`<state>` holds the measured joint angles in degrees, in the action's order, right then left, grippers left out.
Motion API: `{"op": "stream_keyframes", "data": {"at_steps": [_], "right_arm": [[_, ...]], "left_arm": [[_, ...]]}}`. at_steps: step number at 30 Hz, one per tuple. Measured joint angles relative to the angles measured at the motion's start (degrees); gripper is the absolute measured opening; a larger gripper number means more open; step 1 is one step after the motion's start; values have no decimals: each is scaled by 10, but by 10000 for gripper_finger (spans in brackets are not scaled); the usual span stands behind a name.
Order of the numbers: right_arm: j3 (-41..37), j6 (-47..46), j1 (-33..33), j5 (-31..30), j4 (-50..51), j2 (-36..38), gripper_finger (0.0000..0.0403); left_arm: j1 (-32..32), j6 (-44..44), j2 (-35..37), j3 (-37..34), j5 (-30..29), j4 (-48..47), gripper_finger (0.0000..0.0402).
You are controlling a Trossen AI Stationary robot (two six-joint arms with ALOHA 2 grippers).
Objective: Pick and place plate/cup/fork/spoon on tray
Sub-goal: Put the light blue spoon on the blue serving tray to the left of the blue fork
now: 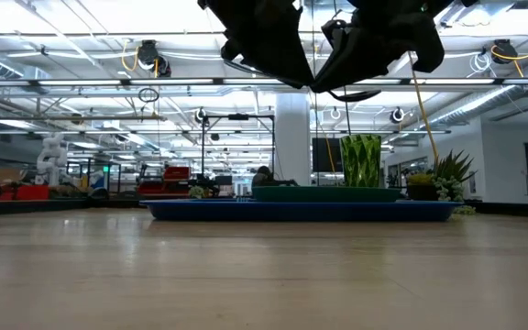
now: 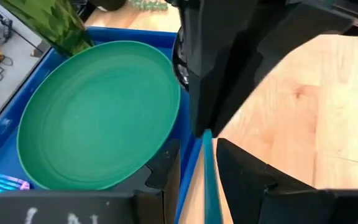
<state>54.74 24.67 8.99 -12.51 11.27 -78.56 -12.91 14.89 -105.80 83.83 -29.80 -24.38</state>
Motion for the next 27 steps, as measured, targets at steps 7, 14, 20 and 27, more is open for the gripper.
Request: {"op": "stream_keyframes", "data": {"at_steps": [7, 14, 20, 27], "right_arm": [[0, -10, 0, -12, 0, 0, 4], [0, -11, 0, -12, 2, 0, 4], [0, -16, 0, -12, 2, 0, 4], [0, -30, 0, -12, 3, 0, 4]], "left_arm": [[7, -9, -16, 0, 9, 11, 108], [8, -17, -17, 0, -13, 13, 108], [9, -28, -17, 0, -13, 14, 108], [10, -38, -17, 0, -14, 16, 106]]}}
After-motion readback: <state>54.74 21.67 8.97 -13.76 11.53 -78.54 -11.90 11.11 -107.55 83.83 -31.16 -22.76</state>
